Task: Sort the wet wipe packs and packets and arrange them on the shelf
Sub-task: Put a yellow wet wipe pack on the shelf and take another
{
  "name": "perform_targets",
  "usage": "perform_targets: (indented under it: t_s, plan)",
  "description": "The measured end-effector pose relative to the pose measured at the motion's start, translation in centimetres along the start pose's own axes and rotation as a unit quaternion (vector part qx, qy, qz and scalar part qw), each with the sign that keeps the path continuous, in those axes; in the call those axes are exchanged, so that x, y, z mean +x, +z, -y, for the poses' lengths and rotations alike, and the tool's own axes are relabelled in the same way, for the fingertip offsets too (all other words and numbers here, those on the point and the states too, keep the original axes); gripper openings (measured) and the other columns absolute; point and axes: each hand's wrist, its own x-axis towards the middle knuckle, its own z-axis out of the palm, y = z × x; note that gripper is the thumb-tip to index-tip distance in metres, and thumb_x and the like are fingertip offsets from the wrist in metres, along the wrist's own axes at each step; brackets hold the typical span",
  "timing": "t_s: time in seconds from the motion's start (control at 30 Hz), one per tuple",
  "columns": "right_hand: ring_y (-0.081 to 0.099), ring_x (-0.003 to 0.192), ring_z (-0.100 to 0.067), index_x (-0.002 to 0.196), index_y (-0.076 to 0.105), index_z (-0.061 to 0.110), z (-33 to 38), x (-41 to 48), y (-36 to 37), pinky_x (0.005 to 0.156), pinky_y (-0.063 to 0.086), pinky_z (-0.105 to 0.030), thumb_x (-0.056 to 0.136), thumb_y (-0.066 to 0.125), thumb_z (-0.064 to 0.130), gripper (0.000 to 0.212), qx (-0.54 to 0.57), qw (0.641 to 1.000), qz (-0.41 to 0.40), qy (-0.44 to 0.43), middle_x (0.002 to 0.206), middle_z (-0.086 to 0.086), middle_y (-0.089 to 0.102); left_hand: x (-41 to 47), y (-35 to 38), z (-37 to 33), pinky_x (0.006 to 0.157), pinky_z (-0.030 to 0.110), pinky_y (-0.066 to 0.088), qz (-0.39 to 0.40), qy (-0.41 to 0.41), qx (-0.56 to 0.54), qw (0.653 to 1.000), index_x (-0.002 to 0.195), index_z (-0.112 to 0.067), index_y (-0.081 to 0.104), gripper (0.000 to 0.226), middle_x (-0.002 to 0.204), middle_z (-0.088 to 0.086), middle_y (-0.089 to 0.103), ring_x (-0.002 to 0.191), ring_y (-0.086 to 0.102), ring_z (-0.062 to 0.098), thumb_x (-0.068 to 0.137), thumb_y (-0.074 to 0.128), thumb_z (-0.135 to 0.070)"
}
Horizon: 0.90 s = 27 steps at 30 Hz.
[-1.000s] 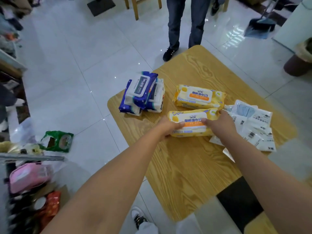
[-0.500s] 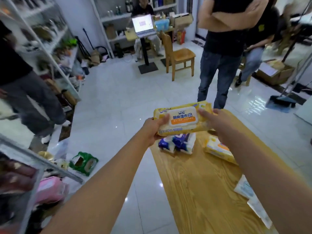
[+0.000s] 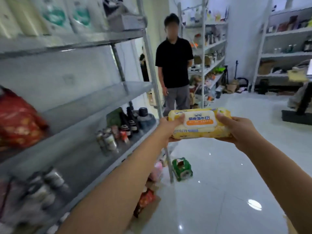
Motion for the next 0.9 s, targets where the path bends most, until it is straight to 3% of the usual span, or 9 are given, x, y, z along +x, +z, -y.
perform_targets:
  t_s: [0.13,0.23,0.37,0.47,0.57,0.67,0.73,0.8,0.9]
  plan:
    - [0.07,0.087,-0.033,0.095,0.064,0.004,0.7,1.6,14.2,0.069,0.059,-0.044,0.087,0.073,0.028,0.027,-0.013,0.995,0.096,-0.004,0.102,-0.017,0.069,-0.9,-13.2,-2.0,0.065,0.038,0.06,-0.1,0.006,-0.012,0.995,0.105,-0.018,0.06,0.035,0.1,0.007,0.074,0.084,0.071,0.025,0.084,0.073,-0.043]
    - [0.071,0.085,-0.03,0.107,0.062,0.001,0.8,2.2,23.7,0.06,0.061,-0.04,0.085,0.075,0.03,0.038,-0.02,0.987,0.157,0.0,0.101,-0.015,0.07,-1.2,-21.8,-3.0,0.071,0.043,0.061,-0.171,0.022,-0.01,0.985,0.104,-0.017,0.059,0.041,0.104,0.009,0.074,0.087,0.071,0.026,0.082,0.074,-0.048]
    - [0.071,0.082,-0.027,0.097,0.062,0.004,0.5,2.6,33.1,0.061,0.061,-0.041,0.085,0.075,0.028,0.03,-0.019,0.977,0.211,0.002,0.098,-0.013,0.071,-0.7,-30.2,-3.2,0.055,0.032,0.057,-0.24,0.032,-0.044,0.969,0.12,-0.014,0.054,0.057,0.114,0.011,0.071,0.083,0.07,0.023,0.08,0.076,-0.047]
    - [0.071,0.082,-0.028,0.098,0.062,0.004,0.5,3.6,37.9,0.055,0.062,-0.041,0.086,0.075,0.028,0.031,-0.023,0.972,0.234,0.004,0.097,-0.013,0.071,0.2,-33.9,-2.6,0.067,0.035,0.059,-0.282,0.063,-0.03,0.957,0.13,-0.016,0.047,0.073,0.12,0.006,0.068,0.095,0.071,0.023,0.073,0.082,-0.046]
    - [0.072,0.088,-0.03,0.11,0.062,0.005,0.8,5.5,42.1,0.066,0.062,-0.048,0.085,0.076,0.029,0.038,-0.023,0.965,0.26,0.006,0.104,-0.013,0.072,1.0,-36.5,-2.6,0.09,0.033,0.053,-0.315,0.115,0.001,0.942,0.132,-0.02,0.035,0.078,0.122,-0.004,0.062,0.108,0.063,0.017,0.074,0.085,-0.028]
    - [0.071,0.084,-0.028,0.118,0.057,0.008,1.4,7.8,46.1,0.063,0.062,-0.048,0.086,0.076,0.029,0.042,-0.026,0.959,0.282,-0.023,0.1,-0.01,0.07,2.6,-38.6,-2.6,0.092,0.027,0.049,-0.312,0.15,0.033,0.937,0.133,-0.015,0.036,0.083,0.122,-0.005,0.06,0.112,0.059,0.014,0.069,0.088,-0.008]
    - [0.069,0.082,-0.026,0.126,0.052,0.014,1.9,9.8,48.7,0.058,0.062,-0.047,0.086,0.076,0.029,0.049,-0.015,0.956,0.29,-0.045,0.099,-0.006,0.066,4.6,-40.0,-2.8,0.098,0.035,0.051,-0.331,0.164,0.069,0.927,0.132,-0.011,0.038,0.091,0.126,-0.001,0.062,0.116,0.06,0.017,0.059,0.092,-0.008]
    - [0.07,0.086,-0.027,0.129,0.053,0.012,2.1,12.0,51.4,0.064,0.062,-0.046,0.086,0.075,0.031,0.052,-0.007,0.948,0.313,-0.047,0.106,-0.008,0.067,6.6,-41.1,-3.3,0.101,0.041,0.051,-0.372,0.174,0.088,0.907,0.13,-0.01,0.042,0.087,0.127,0.002,0.063,0.115,0.061,0.019,0.058,0.092,-0.009]
    - [0.07,0.077,-0.017,0.107,0.066,0.01,2.3,14.9,55.4,0.072,0.055,-0.027,0.09,0.07,0.027,0.025,-0.043,0.919,0.384,-0.079,0.092,-0.003,0.071,9.2,-43.6,-4.4,0.097,0.044,0.052,-0.436,0.183,0.096,0.876,0.124,-0.01,0.051,0.08,0.119,0.004,0.069,0.108,0.066,0.023,0.055,0.091,-0.021]
